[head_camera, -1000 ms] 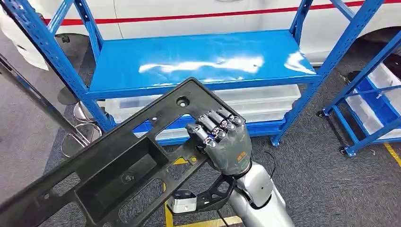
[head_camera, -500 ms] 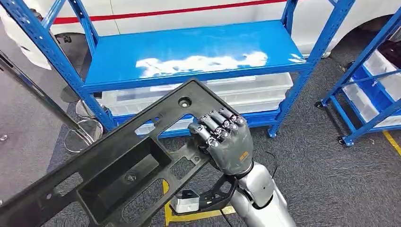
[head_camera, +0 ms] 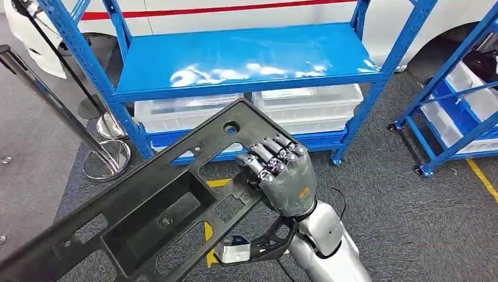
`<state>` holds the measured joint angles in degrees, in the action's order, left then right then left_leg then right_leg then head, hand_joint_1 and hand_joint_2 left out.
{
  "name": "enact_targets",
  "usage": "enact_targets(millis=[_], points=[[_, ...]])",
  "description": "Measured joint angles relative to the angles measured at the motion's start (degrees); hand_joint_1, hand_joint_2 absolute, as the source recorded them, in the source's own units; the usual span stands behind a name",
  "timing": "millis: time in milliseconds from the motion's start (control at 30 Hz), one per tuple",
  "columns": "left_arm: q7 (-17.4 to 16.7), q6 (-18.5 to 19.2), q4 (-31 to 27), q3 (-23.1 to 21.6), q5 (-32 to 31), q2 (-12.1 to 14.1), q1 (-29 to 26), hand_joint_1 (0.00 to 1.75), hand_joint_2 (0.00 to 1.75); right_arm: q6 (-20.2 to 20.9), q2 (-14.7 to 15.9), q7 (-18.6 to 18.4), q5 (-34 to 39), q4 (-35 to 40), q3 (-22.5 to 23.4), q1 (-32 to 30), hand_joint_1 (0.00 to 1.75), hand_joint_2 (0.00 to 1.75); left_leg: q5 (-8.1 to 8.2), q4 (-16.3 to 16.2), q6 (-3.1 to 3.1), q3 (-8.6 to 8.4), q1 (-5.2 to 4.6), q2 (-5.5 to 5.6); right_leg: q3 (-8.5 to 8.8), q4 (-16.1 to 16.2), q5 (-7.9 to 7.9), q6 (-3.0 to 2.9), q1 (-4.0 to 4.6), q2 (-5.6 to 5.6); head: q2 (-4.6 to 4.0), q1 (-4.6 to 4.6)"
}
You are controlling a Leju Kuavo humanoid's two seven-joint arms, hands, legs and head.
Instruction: Take the parts from the cabinet and place them on the table.
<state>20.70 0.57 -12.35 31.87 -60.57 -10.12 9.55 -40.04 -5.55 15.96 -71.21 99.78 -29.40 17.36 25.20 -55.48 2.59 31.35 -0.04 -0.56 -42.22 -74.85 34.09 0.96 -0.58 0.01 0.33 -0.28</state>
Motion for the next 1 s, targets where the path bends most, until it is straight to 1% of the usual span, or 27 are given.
enact_targets(millis=[33,67,133,167,200,233,267,300,333,367,400,433,467,500,533,567,600,633,667,700,733,833,867,900,933,967,1000], points=[[0.0,0.0,0.0,0.0,0.0,0.0,-0.1,0.00,1.75,0.0,0.2,-0.1,0.2,-0.1,0.0,0.0,1.75,1.75,-0.26,-0.4,-0.18,0.72,0.04,-0.02,0.33,-0.9,-0.73,0.23,-0.26,-0.01,0.00,-0.02],[0.1,0.0,0.0,0.0,0.0,0.0,-0.1,0.00,1.75,0.0,0.4,-0.1,0.3,-0.2,0.0,0.0,1.75,1.75,-0.48,-0.8,-0.34,1.50,0.12,-0.03,1.93,0.7,-2.48,0.46,-0.55,-0.04,0.00,-0.02],[0.1,0.0,0.0,-0.2,0.1,0.0,-0.1,0.00,1.75,0.0,0.7,-0.1,0.5,-0.3,0.0,0.1,1.75,1.75,-0.71,-2.1,-0.72,2.89,0.33,0.02,8.38,9.9,-6.07,0.80,-1.07,-0.08,0.00,-0.02],[0.2,0.0,0.0,-0.2,0.2,0.0,-0.1,0.00,1.75,0.0,0.7,-0.1,0.5,-0.3,0.0,0.2,1.75,1.75,-0.71,-2.8,-0.94,3.51,0.35,0.05,10.43,13.9,-4.60,0.88,-1.20,-0.02,0.00,-0.02],[0.2,-0.1,0.0,-0.3,0.3,0.0,0.0,0.00,1.75,0.0,0.7,-0.1,0.5,-0.3,-0.1,0.3,1.75,1.75,-0.83,-3.3,-1.39,4.17,0.12,0.10,11.00,15.0,-4.44,0.52,-0.49,0.18,0.00,-0.04],[0.2,-0.1,0.0,-0.3,0.4,0.0,0.0,0.00,1.75,0.0,0.8,-0.1,0.6,-0.3,-0.2,0.2,1.75,1.75,-1.21,-3.3,-1.85,4.22,0.11,0.11,10.60,14.5,-4.76,-0.09,-0.52,0.21,0.00,-0.04],[0.3,-0.1,0.0,-0.3,0.4,0.0,-0.1,0.00,1.75,0.0,0.9,-0.1,0.6,-0.3,-0.2,0.3,1.75,1.75,-1.45,-3.3,-2.19,4.32,0.13,0.11,10.50,14.6,-4.77,-0.29,-0.42,0.26,0.00,-0.02],[0.3,-0.1,0.0,-0.3,0.4,0.0,-0.2,0.00,1.75,0.0,0.9,-0.1,0.7,-0.3,-0.2,0.3,1.75,1.75,-1.88,-3.2,-2.67,4.43,0.23,0.13,10.23,14.6,-5.14,-0.86,-0.14,0.26,0.00,-0.02],[0.3,-0.1,0.0,-0.3,0.4,0.0,-0.3,0.00,1.75,0.0,0.9,-0.1,0.7,-0.4,-0.3,0.3,1.75,1.75,-1.92,-3.4,-2.99,4.81,0.32,0.25,9.74,15.2,-5.78,-1.77,-0.52,0.08,0.00,-0.02],[0.2,-0.1,0.0,-0.3,0.4,0.0,-0.3,0.00,1.75,0.0,1.0,-0.1,0.8,-0.4,-0.4,0.4,1.75,1.75,0.12,-4.5,-3.19,5.58,0.60,0.32,9.35,15.2,-6.44,-2.36,-0.51,-0.02,0.00,-0.04],[0.3,-0.1,0.0,-0.3,0.4,0.0,-0.3,0.00,1.75,0.0,1.0,-0.1,0.8,-0.4,-0.5,0.5,1.75,1.75,3.39,-7.4,-3.37,6.56,0.62,0.34,8.69,15.3,-6.96,-2.90,-0.51,-0.08,0.00,-0.04],[0.3,-0.1,0.0,-0.3,0.4,0.0,-0.3,0.00,1.75,0.0,1.0,-0.1,0.9,-0.4,-0.5,0.5,1.75,1.75,6.68,-11.5,-3.59,7.73,0.69,0.33,8.04,15.3,-7.53,-3.09,-0.34,-0.13,0.00,-0.04],[0.2,-0.1,0.0,-0.3,0.5,0.0,-0.3,0.00,1.75,0.0,1.0,-0.1,0.9,-0.4,-0.5,0.5,1.75,1.75,9.12,-15.8,-3.76,8.86,0.69,0.32,7.37,15.3,-8.04,-3.22,-0.20,-0.23,0.00,-0.04],[0.2,-0.1,0.0,-0.3,0.5,0.0,-0.3,0.00,1.75,0.0,1.0,-0.1,0.9,-0.4,-0.5,0.5,1.75,1.75,10.41,-19.5,-3.87,9.60,0.69,0.32,6.62,15.2,-8.59,-3.26,-0.06,-0.30,0.00,-0.04],[0.2,-0.1,0.0,-0.3,0.5,0.0,-0.3,0.00,1.75,0.0,1.0,-0.1,0.8,-0.5,-0.6,0.4,1.75,1.75,10.00,-20.9,-3.84,9.38,0.69,0.32,5.93,15.1,-9.07,-3.25,0.03,-0.32,0.00,-0.04],[0.2,-0.1,0.0,-0.3,0.5,0.0,-0.3,0.00,1.75,0.0,1.0,-0.3,0.7,-0.6,-0.7,0.5,1.75,1.75,8.36,-19.9,-3.71,7.98,0.69,0.32,5.20,15.0,-9.56,-3.22,0.09,-0.32,0.00,-0.04],[0.2,-0.1,0.0,-0.3,0.6,0.0,-0.3,0.00,1.75,0.0,1.0,-0.5,0.8,-0.8,-0.8,0.5,1.75,1.75,6.38,-16.8,-3.52,5.61,0.66,0.33,4.56,14.9,-10.02,-3.17,0.14,-0.30,0.00,-0.04],[0.2,-0.1,0.0,-0.3,0.6,0.0,-0.2,0.00,1.75,0.0,1.0,-1.0,0.9,-0.9,-0.9,0.5,1.75,1.75,4.47,-11.6,-3.21,1.96,0.64,0.33,3.91,14.8,-10.51,-3.07,0.16,-0.26,0.00,-0.04],[0.2,-0.1,0.0,-0.3,0.7,0.0,-0.1,0.00,1.75,0.0,1.1,-1.5,0.9,-0.9,-1.1,0.6,1.75,1.75,4.08,-6.4,-2.77,-1.81,0.54,0.39,3.56,14.7,-10.96,-2.91,0.19,-0.21,0.00,-0.07],[0.2,-0.1,-0.1,-0.3,0.8,0.0,0.0,0.00,1.75,0.0,1.1,-1.7,0.8,-0.9,-1.1,0.7,1.75,1.75,5.55,-2.3,-2.49,-4.10,0.10,0.38,3.27,14.6,-11.36,-2.56,0.40,-0.17,0.00,-0.04],[0.2,-0.1,-0.1,-0.4,0.8,0.0,0.1,0.00,1.75,0.0,1.1,-2.0,0.6,-0.9,-1.2,0.8,1.75,1.75,5.45,-1.6,-2.48,-4.44,0.09,0.42,3.22,14.9,-11.97,-2.17,0.27,-0.32,0.00,-0.02],[0.0,-0.1,-0.1,-0.4,0.8,-0.1,0.0,0.00,1.75,0.0,1.2,-2.3,0.2,-1.0,-1.4,0.9,1.75,1.75,3.72,-0.9,-1.57,-3.38,-0.18,0.42,3.21,15.9,-13.71,-1.05,0.09,-0.30,0.00,-0.02],[0.0,-0.1,-0.1,-0.4,0.8,-0.2,0.0,0.00,1.75,0.0,1.2,-2.3,0.2,-1.1,-1.4,0.9,1.75,1.75,2.74,-0.4,-1.26,-3.36,0.37,-0.03,2.85,15.2,-12.39,-0.89,0.01,-0.22,0.00,-0.02],[0.0,-0.1,-0.1,-0.4,0.8,-0.3,0.2,0.00,1.75,0.0,1.3,-2.4,0.2,-1.2,-1.5,1.0,1.75,1.75,2.05,-0.3,-0.66,-2.47,0.26,0.00,1.99,13.3,-9.09,-0.74,-0.03,-0.12,0.00,0.00],[0.0,-0.1,-0.1,-0.4,0.8,-0.3,0.3,0.00,1.75,0.0,1.4,-2.4,0.2,-1.2,-1.5,1.0,1.75,1.75,1.43,-0.4,-0.25,-1.64,0.24,-0.04,0.96,9.8,-5.44,-0.58,-0.11,-0.07,0.00,0.00],[-0.1,-0.1,-0.1,-0.4,0.8,-0.4,0.3,0.00,1.75,0.0,1.5,-2.5,0.2,-1.2,-1.5,1.0,1.75,1.75,0.84,-0.5,-0.30,-0.83,0.17,-0.05,-0.03,5.7,-2.43,-0.39,-0.19,-0.06,0.00,0.02],[-0.1,-0.1,-0.1,-0.4,0.8,-0.4,0.2,0.00,1.75,0.0,1.6,-2.6,0.2,-1.3,-1.5,1.0,1.75,1.75,0.23,-0.6,-0.31,0.07,0.11,-0.06,-0.84,1.6,-0.71,-0.18,-0.23,-0.06,0.00,-0.02]])
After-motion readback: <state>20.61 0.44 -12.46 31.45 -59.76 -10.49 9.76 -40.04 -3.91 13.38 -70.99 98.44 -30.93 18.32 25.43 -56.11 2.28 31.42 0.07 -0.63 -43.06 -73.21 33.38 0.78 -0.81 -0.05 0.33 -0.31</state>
